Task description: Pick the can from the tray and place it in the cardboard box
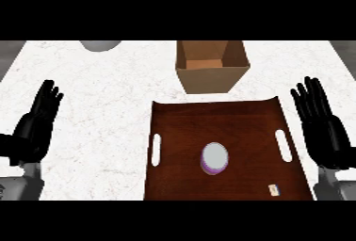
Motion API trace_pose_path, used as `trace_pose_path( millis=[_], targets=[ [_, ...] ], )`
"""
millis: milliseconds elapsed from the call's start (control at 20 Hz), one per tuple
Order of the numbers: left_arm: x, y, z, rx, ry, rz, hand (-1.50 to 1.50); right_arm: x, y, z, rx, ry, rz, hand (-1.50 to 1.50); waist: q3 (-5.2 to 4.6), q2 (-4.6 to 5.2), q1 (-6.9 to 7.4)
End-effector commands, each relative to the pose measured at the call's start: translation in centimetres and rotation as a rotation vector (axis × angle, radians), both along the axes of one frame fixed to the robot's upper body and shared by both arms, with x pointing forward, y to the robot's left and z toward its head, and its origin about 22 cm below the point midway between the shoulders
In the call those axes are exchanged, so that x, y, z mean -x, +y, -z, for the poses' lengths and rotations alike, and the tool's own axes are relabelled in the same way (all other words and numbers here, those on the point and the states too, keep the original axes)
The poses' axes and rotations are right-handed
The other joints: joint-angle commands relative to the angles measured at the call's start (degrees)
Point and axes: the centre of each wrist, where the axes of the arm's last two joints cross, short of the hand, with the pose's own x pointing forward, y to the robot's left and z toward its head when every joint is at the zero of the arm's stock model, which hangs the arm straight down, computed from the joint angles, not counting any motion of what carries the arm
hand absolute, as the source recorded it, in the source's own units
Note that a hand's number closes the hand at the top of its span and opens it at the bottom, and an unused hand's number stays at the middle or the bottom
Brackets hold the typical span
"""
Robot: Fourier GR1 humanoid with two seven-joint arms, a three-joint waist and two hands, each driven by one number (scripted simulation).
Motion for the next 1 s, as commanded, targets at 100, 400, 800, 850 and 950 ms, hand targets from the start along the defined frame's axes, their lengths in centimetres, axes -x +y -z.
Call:
trace_pose_path(
  millis=[100, 400, 800, 850, 950],
  targets=[
    [0.9, 2.5, 0.3, -0.234, 0.090, -0.082, 0.00, 0.4, 2.4, -0.4, 0.044, 0.057, -0.130, -1.50, -1.93, -0.08, 2.40],
    [1.3, 4.8, 1.1, -0.351, 0.221, -0.140, 0.00, 0.7, -1.2, -3.3, 0.891, -0.046, -0.315, -1.50, -2.59, -0.14, 3.10],
    [0.8, 4.2, 0.9, -0.378, 0.251, -0.174, 0.00, 3.1, -0.2, 6.0, 0.367, -0.114, -0.415, -1.50, -1.89, 0.00, 2.24],
    [1.1, 6.0, 1.6, -0.373, 0.255, -0.190, 0.00, 3.8, -0.9, 5.9, 0.438, -0.149, -0.417, -1.50, -1.92, -0.02, 2.02],
    [-0.4, 4.7, 0.9, -0.385, 0.257, -0.194, 0.00, 1.9, -2.2, 3.6, 0.590, -0.177, -0.407, -1.50, -1.93, 0.01, 1.91]
  ],
)
